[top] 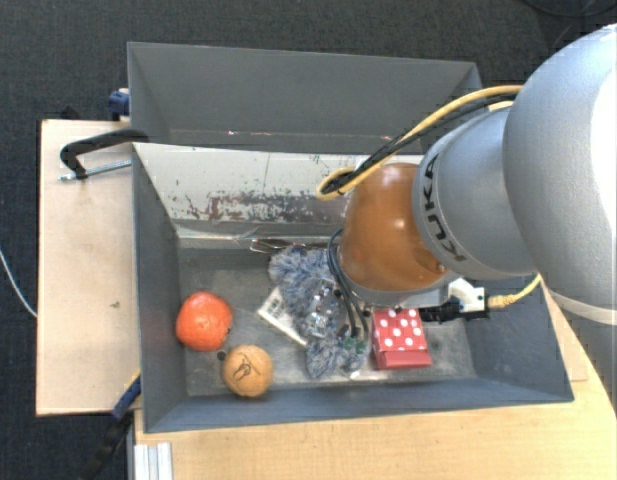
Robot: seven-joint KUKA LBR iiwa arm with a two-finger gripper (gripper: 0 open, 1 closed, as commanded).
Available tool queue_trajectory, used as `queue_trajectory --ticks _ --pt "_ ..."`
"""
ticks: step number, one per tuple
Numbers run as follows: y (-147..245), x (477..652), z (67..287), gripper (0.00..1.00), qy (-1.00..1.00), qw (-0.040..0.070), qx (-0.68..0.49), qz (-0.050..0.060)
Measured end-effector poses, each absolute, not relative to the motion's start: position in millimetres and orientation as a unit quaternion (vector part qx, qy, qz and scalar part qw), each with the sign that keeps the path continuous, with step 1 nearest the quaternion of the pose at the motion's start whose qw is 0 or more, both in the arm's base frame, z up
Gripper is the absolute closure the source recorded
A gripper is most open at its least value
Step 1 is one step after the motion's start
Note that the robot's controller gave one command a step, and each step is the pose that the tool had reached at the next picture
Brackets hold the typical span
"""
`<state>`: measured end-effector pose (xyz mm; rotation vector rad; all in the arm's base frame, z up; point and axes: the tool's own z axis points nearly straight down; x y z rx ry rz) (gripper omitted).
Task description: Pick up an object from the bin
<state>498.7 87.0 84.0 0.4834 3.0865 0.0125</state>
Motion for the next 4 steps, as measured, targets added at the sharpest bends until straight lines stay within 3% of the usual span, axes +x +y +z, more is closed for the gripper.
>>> queue_trajectory --ticks 2,4 --pt "86.8 497.9 88.2 1.0 0.988 0.006 0.155 0.003" --pt "86.0 495.5 111.5 1.0 0.988 -0.001 0.155 0.0"
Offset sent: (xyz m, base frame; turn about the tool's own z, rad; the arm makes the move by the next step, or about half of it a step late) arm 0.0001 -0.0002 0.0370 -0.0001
